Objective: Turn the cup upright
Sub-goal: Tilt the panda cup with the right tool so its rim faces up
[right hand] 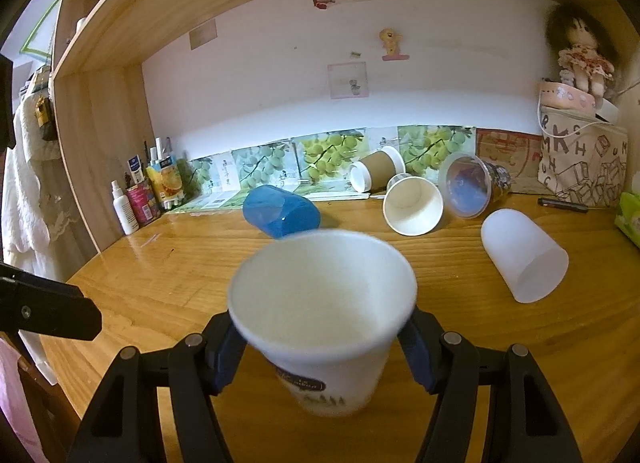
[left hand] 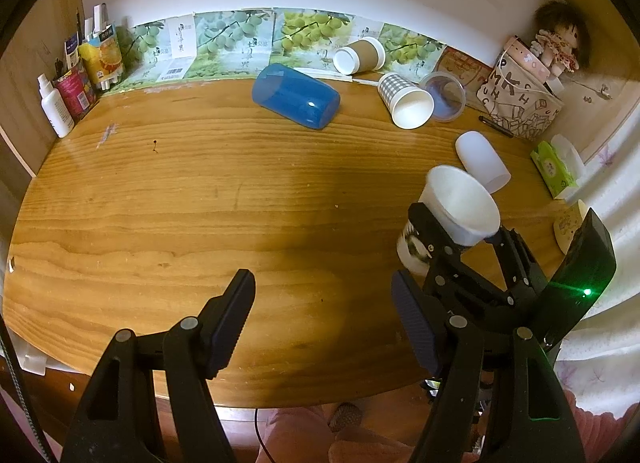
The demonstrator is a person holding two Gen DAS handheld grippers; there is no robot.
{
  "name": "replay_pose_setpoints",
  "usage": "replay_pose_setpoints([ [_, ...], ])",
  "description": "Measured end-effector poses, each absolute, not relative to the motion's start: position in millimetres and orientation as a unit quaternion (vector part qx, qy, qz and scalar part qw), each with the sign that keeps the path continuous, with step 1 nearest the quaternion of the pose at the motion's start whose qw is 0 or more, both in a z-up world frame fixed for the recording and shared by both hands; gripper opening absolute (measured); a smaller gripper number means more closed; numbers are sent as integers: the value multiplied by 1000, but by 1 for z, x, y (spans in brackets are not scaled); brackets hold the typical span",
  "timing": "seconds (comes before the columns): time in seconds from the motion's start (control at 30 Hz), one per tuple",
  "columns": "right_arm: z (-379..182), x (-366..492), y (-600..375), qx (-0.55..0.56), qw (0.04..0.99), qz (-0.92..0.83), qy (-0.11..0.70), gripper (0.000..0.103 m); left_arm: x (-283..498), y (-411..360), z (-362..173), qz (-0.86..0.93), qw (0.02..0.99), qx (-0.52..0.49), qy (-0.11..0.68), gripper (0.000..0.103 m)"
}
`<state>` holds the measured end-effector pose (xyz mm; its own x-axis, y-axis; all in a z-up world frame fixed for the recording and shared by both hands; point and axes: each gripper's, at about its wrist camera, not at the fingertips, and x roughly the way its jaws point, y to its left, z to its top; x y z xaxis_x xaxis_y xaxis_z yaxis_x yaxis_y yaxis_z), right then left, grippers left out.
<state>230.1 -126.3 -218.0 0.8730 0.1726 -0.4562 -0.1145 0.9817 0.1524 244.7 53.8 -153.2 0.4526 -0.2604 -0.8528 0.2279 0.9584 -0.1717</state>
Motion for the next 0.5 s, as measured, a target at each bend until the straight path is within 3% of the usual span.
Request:
replay_pose_setpoints([
  [0.5,-226,229,-123,65,958,75,268,68,241,60,-150,-144,855,-20,498,74],
])
